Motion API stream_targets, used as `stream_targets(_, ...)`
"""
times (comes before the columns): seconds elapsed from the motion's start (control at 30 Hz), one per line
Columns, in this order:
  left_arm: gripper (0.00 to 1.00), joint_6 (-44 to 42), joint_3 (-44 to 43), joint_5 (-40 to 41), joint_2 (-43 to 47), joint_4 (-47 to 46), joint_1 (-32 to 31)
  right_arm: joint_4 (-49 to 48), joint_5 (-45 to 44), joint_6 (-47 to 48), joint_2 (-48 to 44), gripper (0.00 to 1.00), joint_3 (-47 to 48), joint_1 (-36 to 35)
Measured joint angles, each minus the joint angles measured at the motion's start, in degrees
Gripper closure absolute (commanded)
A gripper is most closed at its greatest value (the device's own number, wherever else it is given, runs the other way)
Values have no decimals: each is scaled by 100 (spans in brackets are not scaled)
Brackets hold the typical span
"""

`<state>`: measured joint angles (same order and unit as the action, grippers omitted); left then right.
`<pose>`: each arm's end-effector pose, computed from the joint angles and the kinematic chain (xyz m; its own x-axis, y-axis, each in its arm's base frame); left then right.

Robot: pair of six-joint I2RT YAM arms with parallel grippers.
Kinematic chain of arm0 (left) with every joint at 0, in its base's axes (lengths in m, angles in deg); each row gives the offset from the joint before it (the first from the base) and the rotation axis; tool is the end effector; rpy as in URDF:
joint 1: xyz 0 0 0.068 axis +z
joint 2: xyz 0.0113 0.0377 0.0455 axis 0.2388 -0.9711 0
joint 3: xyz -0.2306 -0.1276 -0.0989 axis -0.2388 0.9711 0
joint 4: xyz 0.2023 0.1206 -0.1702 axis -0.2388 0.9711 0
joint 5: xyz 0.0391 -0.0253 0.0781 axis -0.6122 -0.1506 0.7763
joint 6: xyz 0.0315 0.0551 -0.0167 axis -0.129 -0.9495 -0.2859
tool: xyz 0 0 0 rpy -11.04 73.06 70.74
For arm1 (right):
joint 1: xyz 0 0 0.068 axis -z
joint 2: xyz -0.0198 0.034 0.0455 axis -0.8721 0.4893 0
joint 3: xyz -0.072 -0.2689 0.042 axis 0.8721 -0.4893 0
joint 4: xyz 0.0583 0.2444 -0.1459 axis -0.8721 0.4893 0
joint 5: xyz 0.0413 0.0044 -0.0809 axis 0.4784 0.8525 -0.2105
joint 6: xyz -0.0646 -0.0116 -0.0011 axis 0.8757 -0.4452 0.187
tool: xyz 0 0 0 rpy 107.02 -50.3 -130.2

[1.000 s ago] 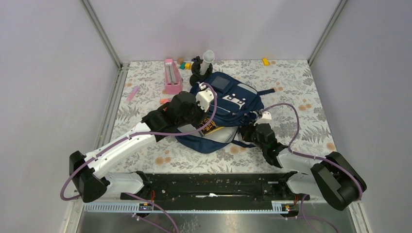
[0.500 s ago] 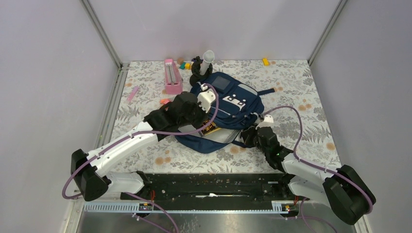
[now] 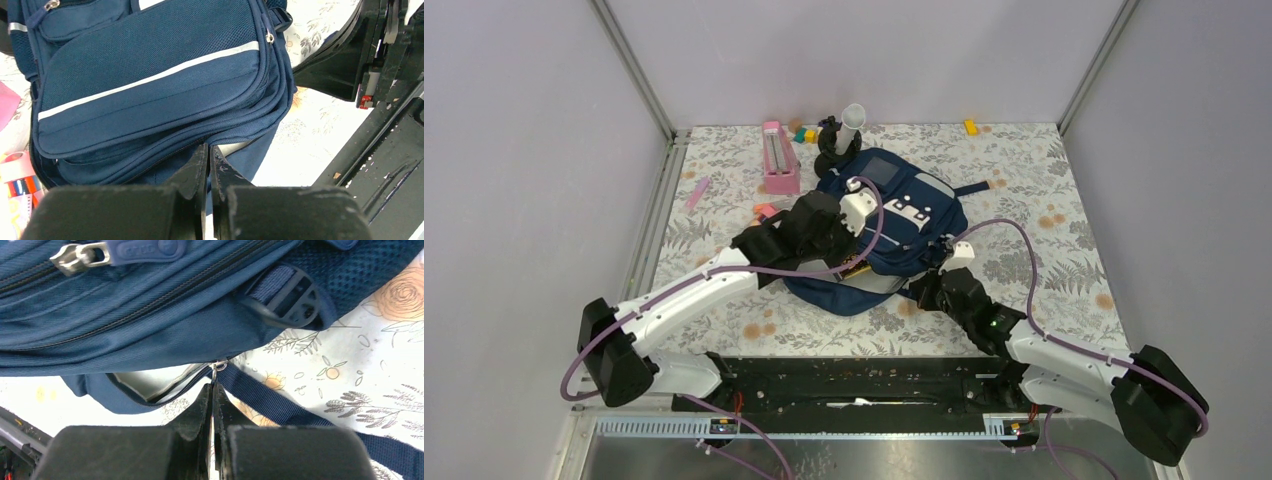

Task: Pack the student bag
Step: Zip the student bag at the center of the board.

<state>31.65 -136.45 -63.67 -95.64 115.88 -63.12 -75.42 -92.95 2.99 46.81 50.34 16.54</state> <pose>0.2146 -0.2505 0.3209 -0.3709 0.4557 -0.8092 0.7700 0.6380 0.0064 0.1738 0.1515 0.1592 -0.5334 0.2809 -0.7979 -0.2502 0.8487 0.4660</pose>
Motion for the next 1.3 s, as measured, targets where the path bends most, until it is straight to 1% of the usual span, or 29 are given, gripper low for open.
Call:
stream_targets(0.2,100,140,0,52,-273,4,-212,275,-55,-55,-26,100,153,-389)
stream_targets(0.37,100,249,2,92,-702,-17,-557,339,-24,-136,-9,100,343,-765)
stream_targets(0.57,100,463,243,83,-859,-407,-741,236,-20,-280,76,100,542,-1141)
stream_targets(0.63,100,533,313,92,-852,-507,-743,278,-101,-339,50,100,540,-1161)
stream_targets(0.73,100,595,415,162,-778,-590,-743,658,-562,-470,-289,100,468,-1172)
stream_targets(0.77,100,597,455,201,-728,-623,-743,850,-748,-492,-511,95,411,-1163)
stream_targets(0.8,100,595,472,240,-680,-619,-745,1040,-916,-498,-750,87,352,-1139)
stream_targets(0.83,100,595,485,286,-621,-623,-750,1193,-1001,-498,-966,82,297,-1091)
stream_targets(0.9,100,592,487,363,-525,-619,-754,1471,-1088,-433,-1388,75,168,-855)
stream_targets(0.97,100,590,483,415,-483,-605,-754,1598,-988,-341,-1580,63,59,-459)
stream_targets(1.03,100,588,481,435,-483,-581,-754,1591,-761,-232,-1604,49,-48,-37)
stream_targets(1.07,100,588,479,437,-483,-549,-754,1558,-656,-153,-1578,44,-103,111)
stream_targets(1.2,100,538,361,433,-485,-326,-754,1180,-219,173,-1279,39,-315,293)
stream_targets(1.3,100,431,205,424,-485,-175,-750,688,151,387,-1051,32,-428,479)
